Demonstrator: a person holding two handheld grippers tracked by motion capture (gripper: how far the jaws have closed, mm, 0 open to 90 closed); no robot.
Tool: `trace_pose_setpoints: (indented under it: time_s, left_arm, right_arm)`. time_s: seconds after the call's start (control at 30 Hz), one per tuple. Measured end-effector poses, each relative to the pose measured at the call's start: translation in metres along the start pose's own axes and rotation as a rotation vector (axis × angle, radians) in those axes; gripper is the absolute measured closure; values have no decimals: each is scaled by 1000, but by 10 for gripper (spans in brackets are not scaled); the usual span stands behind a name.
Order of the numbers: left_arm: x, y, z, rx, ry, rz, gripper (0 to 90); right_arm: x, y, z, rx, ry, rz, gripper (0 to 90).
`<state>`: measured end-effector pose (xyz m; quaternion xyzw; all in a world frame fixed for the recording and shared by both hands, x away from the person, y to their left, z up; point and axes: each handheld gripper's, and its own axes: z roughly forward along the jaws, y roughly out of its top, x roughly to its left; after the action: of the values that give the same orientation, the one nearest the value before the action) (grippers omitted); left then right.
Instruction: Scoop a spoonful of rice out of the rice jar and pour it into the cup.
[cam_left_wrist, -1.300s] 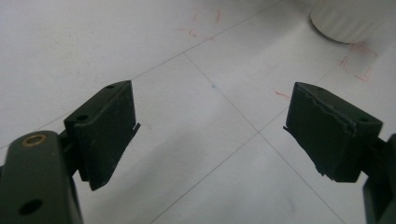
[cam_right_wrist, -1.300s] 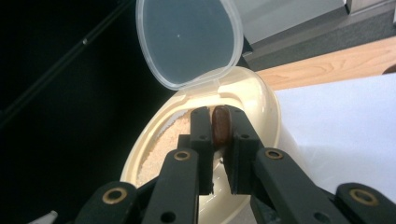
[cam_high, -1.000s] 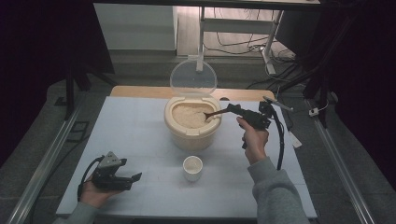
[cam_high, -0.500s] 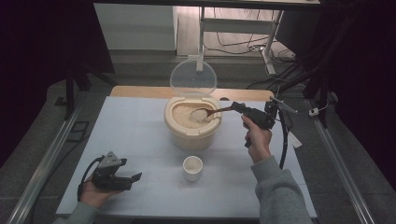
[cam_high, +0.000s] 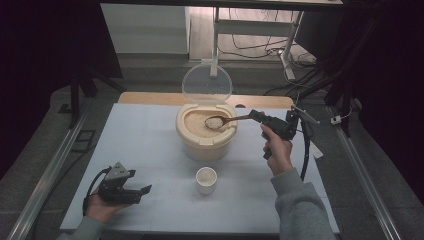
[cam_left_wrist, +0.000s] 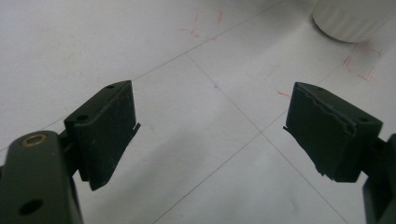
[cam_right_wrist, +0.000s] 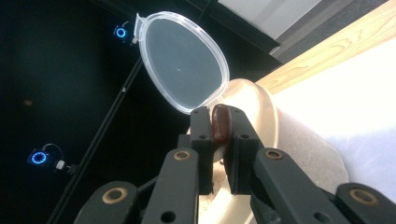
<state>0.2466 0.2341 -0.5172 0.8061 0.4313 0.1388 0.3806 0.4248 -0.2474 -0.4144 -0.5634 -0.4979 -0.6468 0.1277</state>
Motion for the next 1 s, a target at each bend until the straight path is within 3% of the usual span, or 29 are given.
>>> trace_pose_setpoints:
  time_s: [0.7,1.0]
  left_arm:
    - [0,0,1,6,0,3,159]
    - [0,0,2,5,1,2,158]
  right_arm:
    - [14,-1,-12,10,61,-23,828]
    - [20,-6,-19,54,79,-42,828]
